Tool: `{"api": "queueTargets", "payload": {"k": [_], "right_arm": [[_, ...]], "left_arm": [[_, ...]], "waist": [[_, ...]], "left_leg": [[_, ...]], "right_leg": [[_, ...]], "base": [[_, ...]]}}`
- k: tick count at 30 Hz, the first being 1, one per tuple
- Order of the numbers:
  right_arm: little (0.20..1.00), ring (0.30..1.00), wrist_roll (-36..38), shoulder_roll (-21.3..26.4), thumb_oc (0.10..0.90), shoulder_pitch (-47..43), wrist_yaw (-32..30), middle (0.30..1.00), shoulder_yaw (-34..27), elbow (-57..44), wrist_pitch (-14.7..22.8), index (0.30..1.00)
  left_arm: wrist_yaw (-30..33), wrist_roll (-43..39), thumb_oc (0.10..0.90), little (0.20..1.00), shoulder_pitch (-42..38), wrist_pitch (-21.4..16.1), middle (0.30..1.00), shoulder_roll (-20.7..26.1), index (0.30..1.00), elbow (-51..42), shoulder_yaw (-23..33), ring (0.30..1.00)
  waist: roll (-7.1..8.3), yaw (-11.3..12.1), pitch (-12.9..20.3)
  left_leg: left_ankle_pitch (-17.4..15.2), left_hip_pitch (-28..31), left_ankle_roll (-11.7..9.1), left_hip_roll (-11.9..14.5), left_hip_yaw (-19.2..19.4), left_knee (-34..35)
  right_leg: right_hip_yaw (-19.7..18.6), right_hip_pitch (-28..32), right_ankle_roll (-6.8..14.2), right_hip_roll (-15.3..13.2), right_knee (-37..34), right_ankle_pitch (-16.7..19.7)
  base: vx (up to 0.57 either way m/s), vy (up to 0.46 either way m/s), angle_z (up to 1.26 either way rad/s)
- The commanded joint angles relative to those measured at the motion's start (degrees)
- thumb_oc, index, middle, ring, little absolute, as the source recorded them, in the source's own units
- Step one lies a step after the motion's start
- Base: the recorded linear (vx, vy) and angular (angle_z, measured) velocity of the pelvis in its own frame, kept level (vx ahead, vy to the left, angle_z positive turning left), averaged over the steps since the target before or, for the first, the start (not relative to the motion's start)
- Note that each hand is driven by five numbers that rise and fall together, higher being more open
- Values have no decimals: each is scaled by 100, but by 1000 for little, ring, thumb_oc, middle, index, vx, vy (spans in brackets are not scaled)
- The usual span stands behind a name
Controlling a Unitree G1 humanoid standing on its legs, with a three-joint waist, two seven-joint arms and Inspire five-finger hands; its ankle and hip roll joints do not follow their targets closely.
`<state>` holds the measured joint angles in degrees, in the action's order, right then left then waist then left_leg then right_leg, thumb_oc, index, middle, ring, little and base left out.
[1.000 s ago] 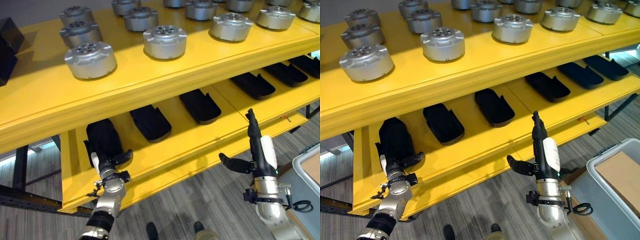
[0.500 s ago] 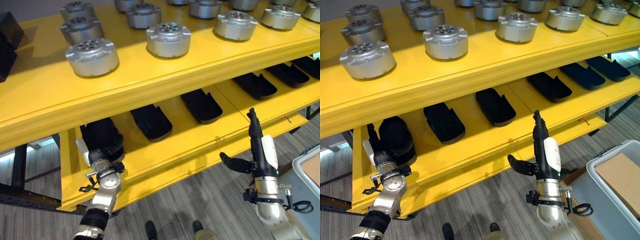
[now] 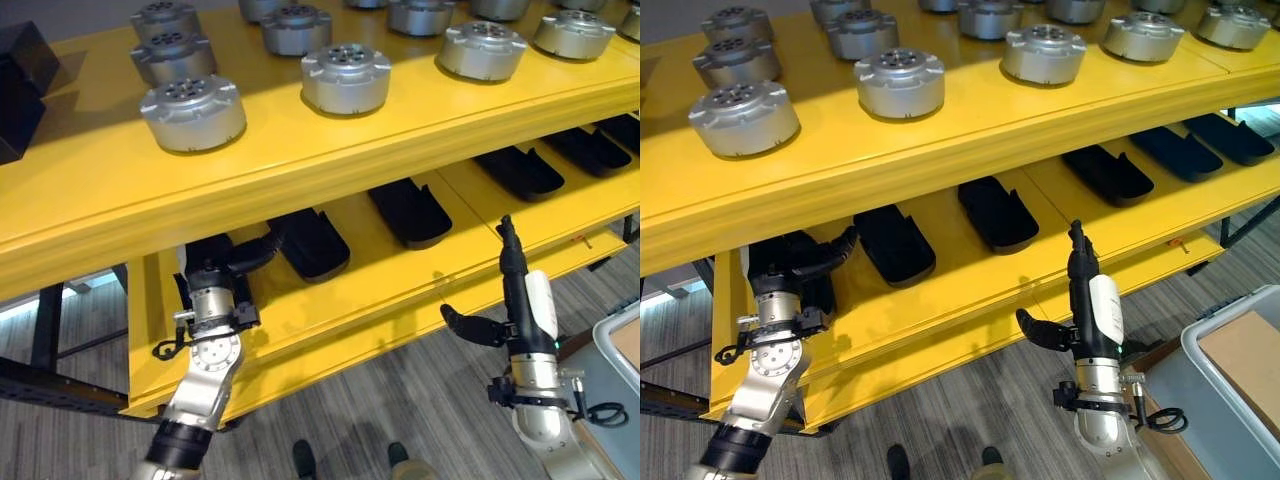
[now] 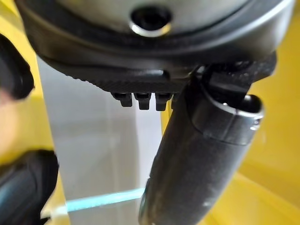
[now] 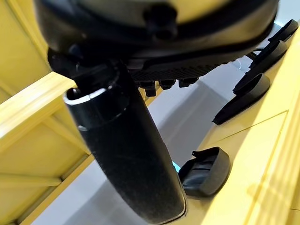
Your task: Move parts from the plastic box to the shelf.
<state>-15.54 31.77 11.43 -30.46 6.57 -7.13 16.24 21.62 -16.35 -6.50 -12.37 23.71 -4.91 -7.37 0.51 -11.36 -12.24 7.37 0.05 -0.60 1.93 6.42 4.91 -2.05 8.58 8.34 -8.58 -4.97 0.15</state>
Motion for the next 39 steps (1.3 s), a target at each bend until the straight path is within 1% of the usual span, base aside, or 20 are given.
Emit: {"api": "queueTargets", "payload": {"k": [1, 5, 9, 11, 12, 13, 14, 15, 16, 17, 21, 23, 24, 26, 28, 30, 32, 34, 36, 39], "right_arm": [[1000, 1000, 293, -22, 900, -327, -94, 1000, -536, -816, 366, 1000], [1000, 1000, 630, -4, 900, -347, 27, 1000, -586, -867, 411, 1000], [1000, 1000, 1142, 142, 900, -539, 293, 1000, -479, -851, 508, 1000], [1000, 1000, 1281, 178, 900, -591, 380, 1000, -438, -843, 534, 1000], [1000, 1000, 1610, 235, 900, -783, 700, 1000, -291, -817, 555, 1000], [1000, 1000, 1669, 240, 900, -814, 775, 1000, -269, -803, 564, 1000], [1000, 1000, 1774, 246, 900, -860, 855, 1000, -223, -769, 574, 1000], [1000, 1000, 2053, 258, 900, -967, 1165, 1000, -91, -677, 646, 1000], [1000, 1000, 2216, 245, 900, -1159, 1553, 1000, 124, -609, 675, 1000], [1000, 1000, 2228, 271, 900, -1184, 1650, 1000, 178, -648, 659, 1000], [1000, 1000, 2474, 346, 900, -1158, 2360, 1000, 204, -889, 531, 1000], [1000, 1000, 2514, 363, 900, -1118, 2460, 1000, 172, -913, 513, 1000], [1000, 1000, 2703, 419, 900, -1003, 2735, 1000, 82, -979, 463, 1000], [1000, 1000, 3109, 437, 900, -921, 3298, 1000, 1, -984, 397, 1000], [1000, 1000, 3307, 447, 900, -914, 3478, 1000, -19, -959, 380, 1000], [1000, 1000, 3639, 453, 900, -968, 3834, 1000, 45, -907, 342, 1000], [1000, 1000, 3859, 458, 900, -937, 4164, 1000, 59, -949, 293, 1000], [1000, 1000, 4061, 469, 900, -807, 4500, 1000, -38, -1061, 212, 1000], [1000, 1000, 4046, 446, 900, -768, 4480, 1000, -81, -1090, 128, 1000], [1000, 1000, 4321, 397, 900, -724, 4745, 1000, -165, -1042, -15, 1000]], "left_arm": [[-1331, -600, 900, 1000, -251, -191, 1000, 385, 1000, -460, 4, 1000], [-2448, -1155, 900, 1000, 39, 38, 1000, 534, 1000, -785, -127, 1000], [-4103, -2324, 900, 1000, 271, 364, 1000, 855, 1000, -1092, -410, 1000], [-4479, -2551, 900, 1000, 319, 481, 1000, 916, 1000, -1150, -456, 1000], [-5636, -3288, 900, 1000, 350, 1100, 1000, 944, 1000, -1228, -762, 1000], [-5823, -3400, 900, 1000, 346, 1227, 1000, 932, 1000, -1223, -795, 1000], [-6023, -3486, 900, 1000, 346, 1273, 1000, 898, 1000, -1225, -851, 1000], [-6402, -3763, 900, 1000, 356, 1085, 1000, 875, 1000, -1244, -1010, 1000], [-6548, -4093, 900, 1000, 268, 1418, 1000, 824, 1000, -1132, -1149, 1000], [-6624, -4162, 900, 1000, 249, 1489, 1000, 808, 1000, -1067, -1154, 1000], [-7177, -4002, 900, 1000, 539, 1386, 1000, 857, 1000, -1036, -1103, 1000], [-7325, -3967, 900, 1000, 642, 1372, 1000, 848, 1000, -1074, -1067, 1000], [-7603, -3971, 900, 1000, 782, 1446, 1000, 850, 1000, -1087, -967, 1000], [-7748, -3977, 900, 1000, 865, 1470, 1000, 833, 1000, -1043, -881, 1000], [-7828, -4049, 900, 1000, 909, 1411, 1000, 854, 1000, -1051, -835, 1000], [-7775, -4198, 900, 1000, 926, 1289, 1000, 875, 1000, -1047, -856, 1000], [-7754, -4233, 900, 1000, 900, 1248, 1000, 842, 1000, -1048, -809, 1000], [-7883, -4303, 900, 1000, 821, 1267, 1000, 849, 1000, -1032, -748, 1000], [-7951, -4354, 900, 1000, 716, 1371, 1000, 841, 1000, -959, -763, 1000], [-7698, -4160, 900, 1000, 645, 1225, 1000, 817, 1000, -858, -875, 1000]], "waist": [[2, 313, 311], [-29, 403, 313], [-123, 508, 304], [-150, 529, 308], [-198, 557, 300], [-205, 557, 296], [-217, 563, 295], [-246, 570, 295], [-271, 571, 284], [-289, 577, 280], [-400, 602, 189], [-422, 597, 164], [-455, 553, 115], [-456, 543, 53], [-432, 528, 41], [-367, 547, 81], [-325, 564, 100], [-256, 461, 140], [-247, 395, 163], [-229, 291, 214]], "left_leg": [[-808, 525, -94, 366, 31, 9], [-791, 481, -113, 382, -28, 9], [-718, 416, -172, 442, -124, 9], [-699, 402, -187, 459, -143, 9], [-626, 357, -237, 511, -197, 9], [-619, 354, -244, 518, -202, 9], [-604, 345, -255, 529, -213, 9], [-562, 321, -290, 557, -260, 9], [-487, 306, -343, 610, -318, 9], [-463, 295, -358, 628, -349, 9], [-264, 179, -467, 775, -515, 9], [-222, 156, -488, 799, -448, 9], [-124, 102, -531, 842, -129, 9], [-95, 89, -544, 809, 65, -45], [-213, 110, -504, 780, 186, -240], [-504, 138, -388, 620, 42, -598], [-625, 116, -332, 527, -57, -865], [-715, 153, -286, 606, 316, -1191], [-725, 223, -273, 636, 496, -1079], [-743, 509, -217, 578, 598, -667]], "right_leg": [[230, -478, -23, 3, 337, 9], [319, -454, -42, 10, 294, 13], [461, -437, -108, 53, 302, -29], [501, -432, -129, 65, 308, -46], [572, -440, -208, 127, 356, -94], [580, -440, -218, 134, 363, -102], [601, -438, -233, 144, 377, -118], [634, -437, -266, 180, 409, -154], [646, -433, -347, 251, 474, -207], [648, -435, -366, 267, 500, -236], [646, -491, -478, 336, 741, -382], [711, -491, -483, 330, 768, -395], [887, -459, -484, 295, 777, -397], [969, -414, -479, 256, 816, -427], [1006, -413, -475, 195, 844, -427], [899, -500, -483, 139, 898, -378], [852, -534, -499, 131, 944, -358], [924, -561, -491, 68, 1039, -330], [969, -559, -448, 22, 1054, -294], [849, -532, -318, -45, 1005, -209]], "base": [[-54, -61, 9], [-60, -60, 11], [-91, -90, 8], [-92, -102, 11], [-102, -119, 9], [-103, -120, 11], [-55, -86, 7], [-72, -160, 6], [-65, -175, 5], [-41, -167, 9], [-29, -92, 20], [-45, -26, 23], [-72, -13, 27], [-95, 21, 66], [-83, 60, 50], [-71, 77, 7], [-46, 90, -4], [-57, 171, 4], [-23, 236, 18], [20, 232, 13]]}}
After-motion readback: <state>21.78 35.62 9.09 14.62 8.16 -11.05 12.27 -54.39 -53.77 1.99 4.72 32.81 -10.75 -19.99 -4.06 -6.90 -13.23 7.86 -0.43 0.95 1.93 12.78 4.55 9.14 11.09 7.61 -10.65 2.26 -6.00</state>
